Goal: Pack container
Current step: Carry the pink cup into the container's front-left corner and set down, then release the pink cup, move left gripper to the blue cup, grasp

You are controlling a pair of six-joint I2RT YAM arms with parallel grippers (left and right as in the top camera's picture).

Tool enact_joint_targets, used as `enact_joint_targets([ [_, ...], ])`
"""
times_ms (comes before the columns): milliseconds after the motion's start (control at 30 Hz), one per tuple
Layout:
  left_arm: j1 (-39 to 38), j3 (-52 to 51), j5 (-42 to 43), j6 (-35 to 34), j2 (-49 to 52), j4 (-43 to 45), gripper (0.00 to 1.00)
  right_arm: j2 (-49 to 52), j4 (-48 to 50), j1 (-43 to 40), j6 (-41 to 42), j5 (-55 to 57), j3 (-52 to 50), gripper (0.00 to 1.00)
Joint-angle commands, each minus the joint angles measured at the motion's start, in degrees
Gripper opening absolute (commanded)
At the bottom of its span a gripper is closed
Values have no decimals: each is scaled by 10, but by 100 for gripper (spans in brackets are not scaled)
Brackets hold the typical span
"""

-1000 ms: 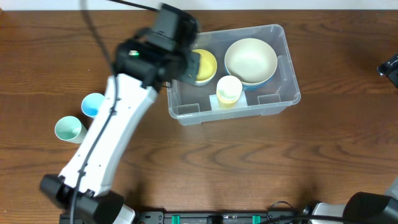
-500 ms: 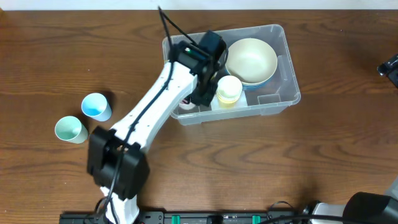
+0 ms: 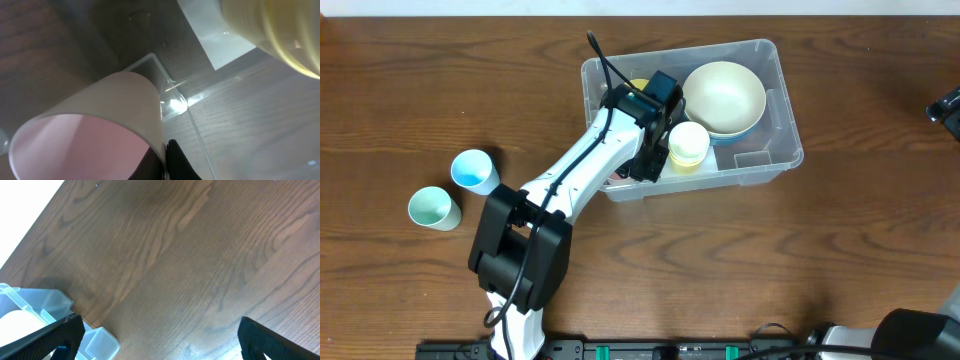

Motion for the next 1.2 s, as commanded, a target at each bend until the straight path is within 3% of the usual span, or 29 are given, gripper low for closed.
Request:
enact_joint_targets([
  [0,-1,-5,0,-7,-1,-3,9,1,-1,-7,7,0,0,99],
  [67,-1,-5,0,-7,-1,-1,32,1,-1,-7,7,0,0,99],
  [200,-1,-4,-1,-7,-2,8,51,1,-1,-7,7,0,0,99],
  [500,2,93,-3,-6,-10,0,60,1,-1,-6,7,0,0,99],
  [733,37,213,-5,-7,-27,-92,60,1,-1,-6,7,0,0,99],
  [967,141,229,-41,-27,-72,-189,61,1,-1,-7,7,0,0,99],
  [1167,269,204,-24,-54,-75,-206,61,1,-1,-7,7,0,0,99],
])
